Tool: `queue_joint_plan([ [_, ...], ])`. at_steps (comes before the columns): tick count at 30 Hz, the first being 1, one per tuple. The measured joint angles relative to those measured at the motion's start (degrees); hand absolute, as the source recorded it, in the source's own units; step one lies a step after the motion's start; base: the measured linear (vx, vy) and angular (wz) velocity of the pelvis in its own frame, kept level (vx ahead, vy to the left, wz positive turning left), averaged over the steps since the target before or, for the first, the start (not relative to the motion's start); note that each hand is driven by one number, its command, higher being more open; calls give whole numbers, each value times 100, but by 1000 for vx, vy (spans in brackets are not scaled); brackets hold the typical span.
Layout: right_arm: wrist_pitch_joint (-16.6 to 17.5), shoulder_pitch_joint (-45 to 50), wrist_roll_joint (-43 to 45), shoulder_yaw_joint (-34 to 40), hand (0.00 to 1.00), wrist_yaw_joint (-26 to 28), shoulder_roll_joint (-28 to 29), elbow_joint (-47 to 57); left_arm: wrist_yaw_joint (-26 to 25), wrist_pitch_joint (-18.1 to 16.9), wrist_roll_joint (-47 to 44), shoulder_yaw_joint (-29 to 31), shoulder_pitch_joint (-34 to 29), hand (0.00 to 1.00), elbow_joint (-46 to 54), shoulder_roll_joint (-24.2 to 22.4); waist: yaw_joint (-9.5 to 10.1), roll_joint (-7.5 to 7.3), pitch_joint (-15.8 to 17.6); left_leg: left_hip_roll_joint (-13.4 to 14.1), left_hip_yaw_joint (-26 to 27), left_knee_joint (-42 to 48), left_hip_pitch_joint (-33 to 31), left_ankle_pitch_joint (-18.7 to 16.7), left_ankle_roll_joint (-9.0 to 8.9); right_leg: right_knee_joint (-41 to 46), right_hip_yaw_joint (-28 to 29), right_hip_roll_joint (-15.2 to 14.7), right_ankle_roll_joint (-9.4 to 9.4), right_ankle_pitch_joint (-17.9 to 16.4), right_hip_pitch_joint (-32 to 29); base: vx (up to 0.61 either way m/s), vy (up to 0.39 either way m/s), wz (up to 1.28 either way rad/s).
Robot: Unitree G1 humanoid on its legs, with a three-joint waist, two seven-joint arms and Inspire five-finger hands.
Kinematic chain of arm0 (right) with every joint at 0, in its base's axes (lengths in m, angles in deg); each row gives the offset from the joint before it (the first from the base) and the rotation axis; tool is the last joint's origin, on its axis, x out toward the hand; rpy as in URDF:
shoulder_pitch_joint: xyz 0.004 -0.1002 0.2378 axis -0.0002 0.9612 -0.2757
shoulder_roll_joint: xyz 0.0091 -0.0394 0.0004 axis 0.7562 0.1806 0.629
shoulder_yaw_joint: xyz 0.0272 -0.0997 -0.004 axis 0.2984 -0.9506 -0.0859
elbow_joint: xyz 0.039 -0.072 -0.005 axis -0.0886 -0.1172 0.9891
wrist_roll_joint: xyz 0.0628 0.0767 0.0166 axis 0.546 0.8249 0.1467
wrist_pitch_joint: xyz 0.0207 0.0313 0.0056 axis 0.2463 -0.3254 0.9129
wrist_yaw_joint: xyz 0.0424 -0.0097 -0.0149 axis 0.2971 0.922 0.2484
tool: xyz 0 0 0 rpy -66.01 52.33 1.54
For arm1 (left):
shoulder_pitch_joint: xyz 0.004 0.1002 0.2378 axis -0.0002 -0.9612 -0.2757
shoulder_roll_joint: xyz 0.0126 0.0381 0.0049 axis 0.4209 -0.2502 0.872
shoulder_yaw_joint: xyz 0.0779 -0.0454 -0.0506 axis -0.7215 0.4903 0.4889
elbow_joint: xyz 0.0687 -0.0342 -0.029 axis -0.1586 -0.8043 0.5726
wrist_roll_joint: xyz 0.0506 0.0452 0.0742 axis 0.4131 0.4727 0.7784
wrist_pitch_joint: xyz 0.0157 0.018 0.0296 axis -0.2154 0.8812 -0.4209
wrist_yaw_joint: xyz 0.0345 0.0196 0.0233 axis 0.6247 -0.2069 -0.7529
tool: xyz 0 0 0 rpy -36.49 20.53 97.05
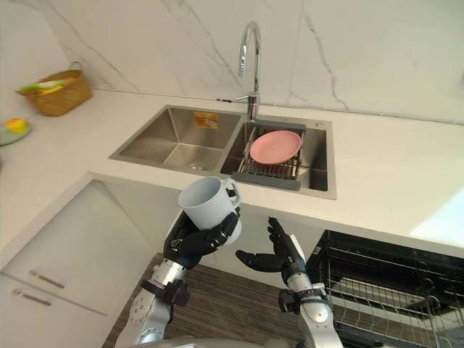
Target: Walk over to the sink, pick up the cup, carry it to the dishwasher, place the cup inside the dishwasher, then close the dishwasher door
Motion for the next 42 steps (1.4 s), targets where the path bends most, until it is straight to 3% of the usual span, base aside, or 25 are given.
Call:
queue_joint_plan([
  [3, 2, 25, 31, -11, 100, 51, -16, 14, -43, 69, -14, -174, -1, 0, 14, 5, -30, -4, 34, -93, 344, 37, 190, -272, 98, 638, -35, -131, 14, -73, -294, 20, 112, -57],
  [6, 3, -22, 53, -148, 100, 56, -13, 15, -53, 58, -7, -175, -1, 0, 176, 81, -14, -70, 97, -115, 932, 29, 503, -452, 181, 1815, -537, -319, -25, -61, -943, 13, 109, -91],
  [7, 5, -29, 53, -188, 100, 54, -18, 15, -53, 52, 11, -137, 0, 0, 184, 84, -19, -72, 98, -104, 1060, 27, 568, -481, 171, 1834, -699, -358, -34, -55, -963, 32, 88, -134],
  [10, 64, -229, 52, -373, 100, 97, -15, 4, -142, 31, 101, 185, 72, 0, 315, 95, -24, -47, 120, -1, 1796, 15, 708, -529, 226, 1031, -1707, -372, -233, 36, -850, 70, 84, -122],
  [13, 89, -299, 52, -413, 100, 173, -46, -19, -265, 8, 109, 354, 212, 0, 309, 109, -37, -12, 175, 170, 1773, -7, 783, -516, 266, 354, -1740, -28, -362, 427, -604, 58, 2, -62],
  [15, 104, -301, 52, -433, 100, 191, -71, -19, -276, -10, 108, 416, 239, 0, 282, 136, -67, -23, 183, 199, 1775, 51, 844, -526, 273, 283, -1675, 28, -361, 436, -551, 32, -31, -31],
  [17, 104, -354, 53, -444, 100, 157, -102, -49, -266, -54, 96, 403, 237, 0, 281, 158, -9, 8, 236, 431, 1821, 694, 738, -642, 74, 98, -1633, 133, -381, 338, -389, 0, -42, -19],
  [18, 104, -410, 54, -449, 100, 148, -99, -98, -267, -70, 95, 417, 231, 0, 281, 154, 26, 7, 274, 554, 1808, 1143, 594, -643, 73, 35, -1595, 172, -384, 340, -339, -15, -84, -34],
  [19, 105, -509, 53, -452, 100, 148, -156, -129, -266, -89, 98, 420, 220, 0, 282, 109, 31, 132, 321, 965, 1724, 2256, 144, -585, 54, -234, -1574, 361, -429, 369, -162, -6, -106, -47],
  [20, 103, -557, 51, -456, 100, 162, -235, -133, -267, -88, 100, 432, 205, 0, 282, 32, 35, 322, 328, 1313, 1612, 3085, -223, -373, 157, -550, -1488, 595, -528, 442, -9, 15, -92, -56],
  [21, 104, -556, 49, -456, 100, 176, -248, -132, -266, -89, 100, 441, 188, 0, 282, 16, 37, 367, 328, 1383, 1522, 3322, -319, -229, 192, -668, -1393, 667, -583, 484, 39, 75, -20, -89],
  [22, 105, -526, 47, -454, 100, 181, -227, -117, -261, -89, 98, 480, 130, 0, 282, 18, 25, 357, 338, 1339, 1414, 3473, -354, 63, 194, -836, -1175, 680, -656, 600, 109, 107, 39, -111],
  [23, 128, -507, 48, -445, 100, 176, -201, -81, -250, -90, 94, 513, 65, 0, 279, 23, 11, 271, 370, 1144, 1281, 3396, -337, 56, 147, -1031, -935, 645, -690, 735, 134, 108, 45, -115],
  [24, 162, -508, 48, -438, 100, 168, -221, -73, -237, -89, 92, 508, 55, 0, 277, 42, 8, 294, 352, 999, 1143, 3141, -286, -153, 126, -1114, -802, 644, -688, 816, 129, 106, 69, -116],
  [25, 202, -535, 51, -351, 100, 120, -204, -58, -187, -90, 92, 467, 70, 0, 278, 51, 0, 300, 346, 665, 774, 2215, -117, -642, 78, -1187, -528, 643, -694, 1027, 18, 61, 77, -106],
  [26, 229, -541, 59, -251, 100, 74, -202, -31, -137, -88, 91, 392, 80, 0, 273, 30, -6, 308, 338, 372, 261, 1181, 32, -812, 71, -1184, -325, 654, -626, 1134, -132, 43, 108, -119],
  [27, 243, -538, 86, -204, 100, 69, -232, -7, -133, -90, 104, 302, 65, 0, 273, -8, -1, 369, 299, 268, -1, 244, 195, -555, -72, -1173, -187, 735, -554, 1174, -275, 8, 89, -97],
  [29, 242, -489, 85, -212, 100, 71, -211, 25, -159, -83, 96, 248, 40, 0, 216, -24, -1, 337, 266, 219, 209, -56, 366, -344, -6, -1261, -81, 715, -496, 1218, -286, 61, 70, -63],
  [32, 253, -318, 86, -161, 100, 71, -126, 261, -159, -82, 94, 177, 62, 0, 187, -2, -59, 318, 242, 106, 342, -257, 525, -317, 4, -1539, 30, 681, -324, 1532, -228, 148, 99, -37],
  [42, 310, -299, 86, -147, 100, -252, -10, 276, -616, -161, 266, 181, 275, 0, 187, 33, 2, 306, 158, 0, 279, -472, 813, -300, 122, -2006, 84, 665, -285, 1750, 121, 18, 23, -6],
])
